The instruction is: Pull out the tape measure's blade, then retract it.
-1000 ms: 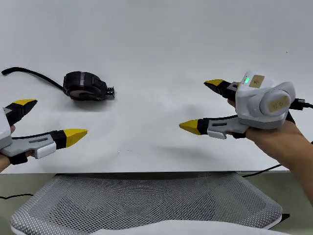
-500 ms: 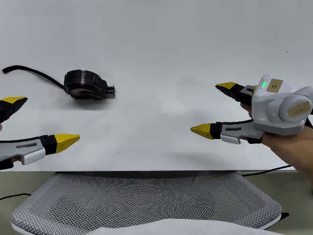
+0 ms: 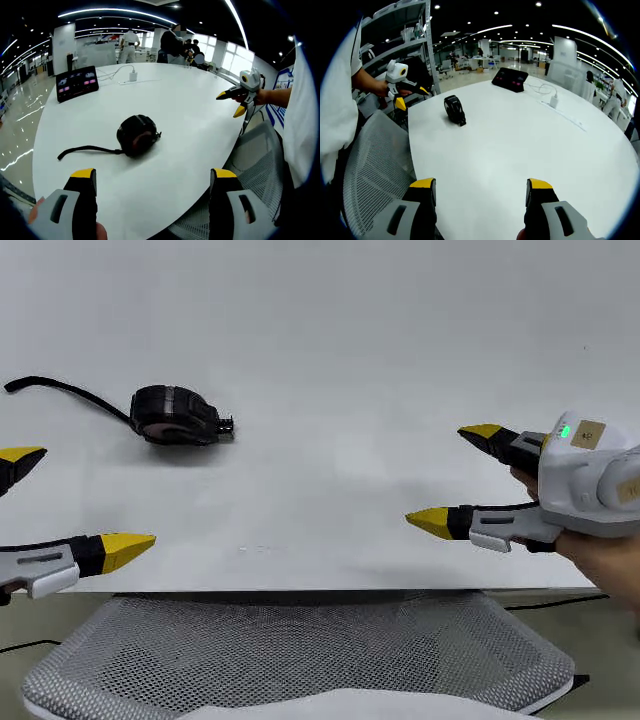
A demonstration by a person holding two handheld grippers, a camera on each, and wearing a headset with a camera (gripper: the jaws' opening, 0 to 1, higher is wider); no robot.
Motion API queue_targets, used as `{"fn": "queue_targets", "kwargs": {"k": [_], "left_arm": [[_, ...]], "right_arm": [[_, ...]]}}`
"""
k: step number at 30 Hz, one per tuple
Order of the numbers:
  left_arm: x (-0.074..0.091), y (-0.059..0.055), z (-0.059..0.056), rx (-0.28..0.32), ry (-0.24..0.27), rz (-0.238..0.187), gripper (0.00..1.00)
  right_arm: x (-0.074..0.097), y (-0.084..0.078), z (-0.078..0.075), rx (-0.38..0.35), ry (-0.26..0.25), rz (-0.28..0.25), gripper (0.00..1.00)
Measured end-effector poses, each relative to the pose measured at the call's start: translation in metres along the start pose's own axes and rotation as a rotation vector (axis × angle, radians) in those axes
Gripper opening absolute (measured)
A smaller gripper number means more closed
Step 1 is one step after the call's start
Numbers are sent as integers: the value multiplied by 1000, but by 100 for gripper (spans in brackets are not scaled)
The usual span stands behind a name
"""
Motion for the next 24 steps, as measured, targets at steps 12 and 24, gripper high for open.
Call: {"fn": "queue_targets", "kwargs": {"k": [12,24], "left_arm": [[8,-9,3,-23,-2,15,92],[15,-13,9,-41,10,20,94]], "right_arm": [[12,-9,3,-32,-23,-14,71],[18,-10,7,-35,-29,-20,77]]}}
Point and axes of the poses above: the centre of the closed fingertips' face, and the gripper's own axes: x roughly backward along the fingers, z roughly to its left, y roughly out of its top, the point moved 8 cm from there along x, roughly backward along the fingers, and after that the axes turned 13 degrees about y, right-handed, at the moved point
